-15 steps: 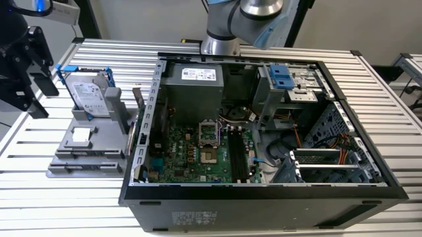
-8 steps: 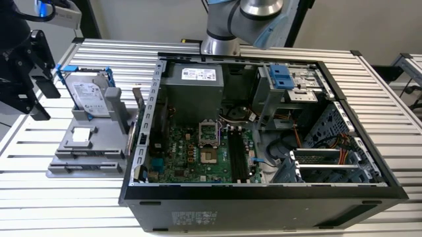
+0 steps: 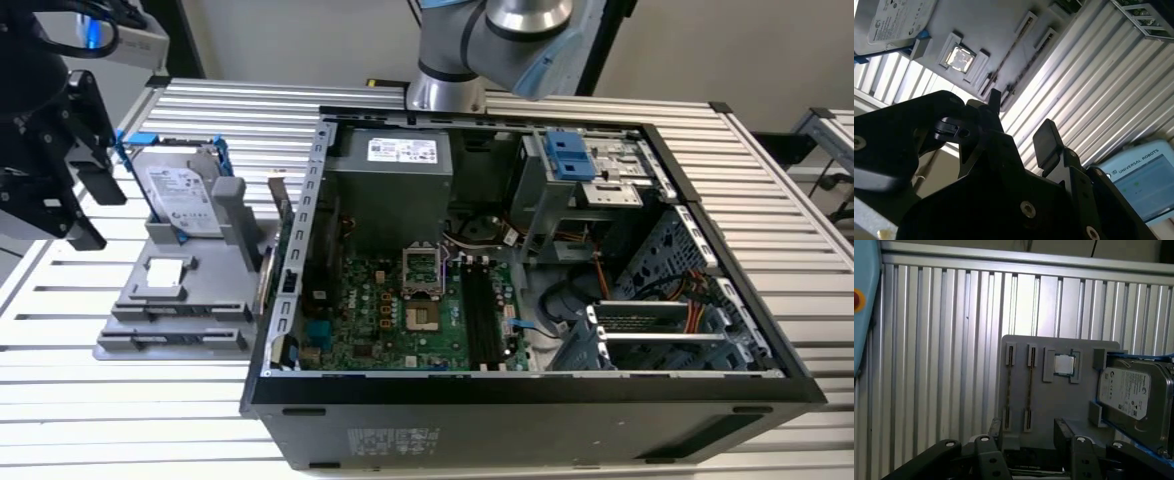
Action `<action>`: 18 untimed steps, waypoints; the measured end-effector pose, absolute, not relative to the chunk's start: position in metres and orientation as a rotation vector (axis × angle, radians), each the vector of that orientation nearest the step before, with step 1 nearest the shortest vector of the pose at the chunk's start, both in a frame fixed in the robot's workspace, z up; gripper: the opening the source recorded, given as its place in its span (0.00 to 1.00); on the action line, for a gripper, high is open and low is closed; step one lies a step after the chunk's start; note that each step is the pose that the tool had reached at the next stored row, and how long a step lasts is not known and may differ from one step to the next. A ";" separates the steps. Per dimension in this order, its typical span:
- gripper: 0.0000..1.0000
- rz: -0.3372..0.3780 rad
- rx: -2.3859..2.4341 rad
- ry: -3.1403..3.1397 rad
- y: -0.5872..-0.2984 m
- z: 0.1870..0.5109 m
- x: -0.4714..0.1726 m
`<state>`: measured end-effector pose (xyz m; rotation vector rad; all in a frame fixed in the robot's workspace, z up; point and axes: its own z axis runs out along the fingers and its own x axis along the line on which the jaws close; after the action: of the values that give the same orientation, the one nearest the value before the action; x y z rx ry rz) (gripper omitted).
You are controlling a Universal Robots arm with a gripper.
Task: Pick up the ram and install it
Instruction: 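Pick up the ram and move it above insertion slot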
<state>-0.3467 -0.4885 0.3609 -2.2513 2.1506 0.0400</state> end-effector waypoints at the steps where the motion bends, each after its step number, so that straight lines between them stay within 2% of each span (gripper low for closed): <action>1: 1.00 0.040 -2.251 2.151 -0.489 0.360 -0.347; 18: 1.00 0.040 -2.251 2.151 -0.492 0.340 -0.347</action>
<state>-0.3467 -0.4918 0.3397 -2.2514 2.1506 0.0400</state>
